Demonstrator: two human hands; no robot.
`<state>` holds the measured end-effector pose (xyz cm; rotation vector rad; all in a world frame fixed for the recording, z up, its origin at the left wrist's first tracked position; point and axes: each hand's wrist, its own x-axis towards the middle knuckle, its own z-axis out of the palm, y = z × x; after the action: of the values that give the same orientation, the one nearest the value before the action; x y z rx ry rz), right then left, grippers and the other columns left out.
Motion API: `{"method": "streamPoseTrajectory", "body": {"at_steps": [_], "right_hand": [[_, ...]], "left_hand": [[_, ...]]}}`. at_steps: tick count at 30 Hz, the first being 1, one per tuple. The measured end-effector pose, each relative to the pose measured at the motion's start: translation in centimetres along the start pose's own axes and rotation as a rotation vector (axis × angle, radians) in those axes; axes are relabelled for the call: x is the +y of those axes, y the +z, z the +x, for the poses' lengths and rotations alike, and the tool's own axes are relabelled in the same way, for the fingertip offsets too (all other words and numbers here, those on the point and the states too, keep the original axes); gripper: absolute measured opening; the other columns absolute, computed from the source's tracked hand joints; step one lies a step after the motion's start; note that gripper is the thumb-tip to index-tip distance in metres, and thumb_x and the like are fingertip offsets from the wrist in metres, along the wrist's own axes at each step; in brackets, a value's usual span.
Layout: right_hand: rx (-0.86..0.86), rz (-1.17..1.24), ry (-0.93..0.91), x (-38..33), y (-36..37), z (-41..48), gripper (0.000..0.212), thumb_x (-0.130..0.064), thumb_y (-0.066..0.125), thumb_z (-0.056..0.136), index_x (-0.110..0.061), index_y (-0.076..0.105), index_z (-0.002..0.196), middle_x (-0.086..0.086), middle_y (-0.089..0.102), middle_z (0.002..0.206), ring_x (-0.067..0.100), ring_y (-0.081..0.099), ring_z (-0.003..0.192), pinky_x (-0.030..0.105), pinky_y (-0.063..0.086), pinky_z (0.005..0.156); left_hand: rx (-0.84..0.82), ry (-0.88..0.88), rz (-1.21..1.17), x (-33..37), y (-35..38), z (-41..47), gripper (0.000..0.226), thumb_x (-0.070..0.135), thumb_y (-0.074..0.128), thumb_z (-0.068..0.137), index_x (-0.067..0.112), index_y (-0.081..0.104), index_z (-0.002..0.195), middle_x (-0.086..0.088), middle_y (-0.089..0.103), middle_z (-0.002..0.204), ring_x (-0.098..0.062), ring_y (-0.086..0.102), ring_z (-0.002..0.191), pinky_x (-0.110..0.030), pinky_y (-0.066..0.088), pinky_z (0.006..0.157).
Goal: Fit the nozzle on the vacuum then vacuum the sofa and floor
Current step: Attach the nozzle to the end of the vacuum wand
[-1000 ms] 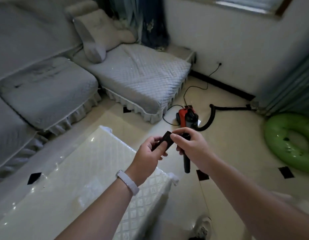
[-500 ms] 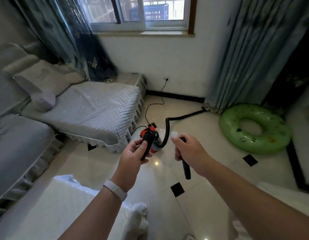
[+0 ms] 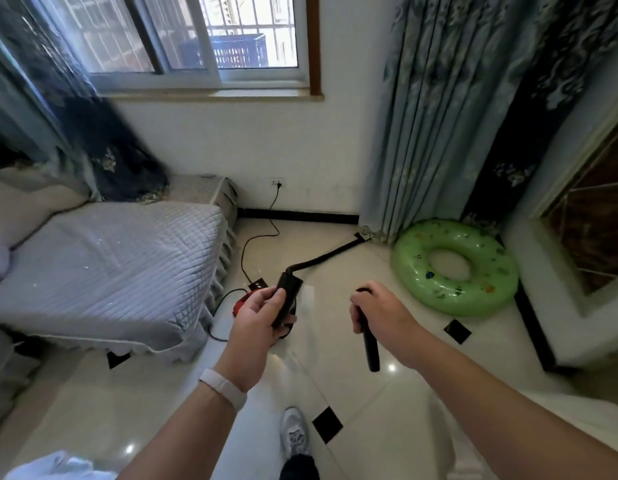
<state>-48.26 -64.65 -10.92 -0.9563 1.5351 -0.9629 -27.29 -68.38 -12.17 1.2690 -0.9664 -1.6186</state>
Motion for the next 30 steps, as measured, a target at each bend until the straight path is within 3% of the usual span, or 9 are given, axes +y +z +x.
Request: {"method": "streamPoseTrajectory", "body": {"at_steps": [6, 13, 18, 23, 30], "right_hand": [[0.127, -0.058, -0.053, -3.2, 0.1, 8.3, 0.017, -0.021, 0.057, 0.099, -0.006, 0.061, 0.091, 0.005, 0.061, 0.074, 0.017, 0.056, 0.063, 0.033, 0.049, 0.067], [0.215, -0.099, -0.061, -7.3, 2.4, 16.7, 0.016, -0.020, 0.058, 0.099, -0.007, 0.061, 0.090, 0.004, 0.060, 0.070, 0.014, 0.055, 0.058, 0.033, 0.048, 0.065], [0.220, -0.121, -0.066, -9.3, 3.0, 20.7, 0.020, -0.018, 0.058, 0.098, 0.001, 0.059, 0.093, 0.004, 0.059, 0.069, 0.013, 0.054, 0.057, 0.034, 0.046, 0.064], [0.219, -0.088, -0.080, -10.4, 1.8, 24.9, 0.016, -0.017, 0.056, 0.099, -0.006, 0.059, 0.087, 0.007, 0.058, 0.071, 0.013, 0.053, 0.056, 0.030, 0.047, 0.062], [0.205, -0.069, -0.067, -10.0, -2.5, 31.1, 0.017, -0.017, 0.058, 0.098, -0.002, 0.062, 0.090, 0.007, 0.058, 0.068, 0.012, 0.052, 0.055, 0.030, 0.048, 0.060]], "left_hand": [[-0.126, -0.019, -0.014, 3.3, -0.7, 10.6, 0.023, 0.021, 0.057, 0.100, 0.008, 0.062, 0.119, -0.012, 0.070, 0.098, -0.015, 0.066, 0.072, -0.025, 0.053, 0.062], [-0.185, 0.005, 0.047, 8.3, -2.2, 22.3, 0.025, 0.026, 0.057, 0.101, 0.018, 0.058, 0.124, -0.009, 0.071, 0.103, -0.017, 0.067, 0.079, -0.030, 0.049, 0.069], [-0.186, -0.024, 0.014, 9.8, -2.4, 26.8, 0.023, 0.025, 0.057, 0.101, 0.015, 0.061, 0.121, -0.009, 0.070, 0.102, -0.017, 0.066, 0.078, -0.029, 0.047, 0.068], [-0.181, -0.047, 0.038, 10.5, -1.0, 30.0, 0.022, 0.025, 0.058, 0.100, 0.015, 0.062, 0.119, -0.007, 0.070, 0.101, -0.016, 0.066, 0.079, -0.029, 0.048, 0.069], [-0.155, -0.048, 0.097, 10.9, 3.1, 34.6, 0.025, 0.020, 0.061, 0.099, 0.010, 0.066, 0.122, -0.004, 0.068, 0.093, -0.013, 0.063, 0.078, -0.024, 0.051, 0.066]]}}
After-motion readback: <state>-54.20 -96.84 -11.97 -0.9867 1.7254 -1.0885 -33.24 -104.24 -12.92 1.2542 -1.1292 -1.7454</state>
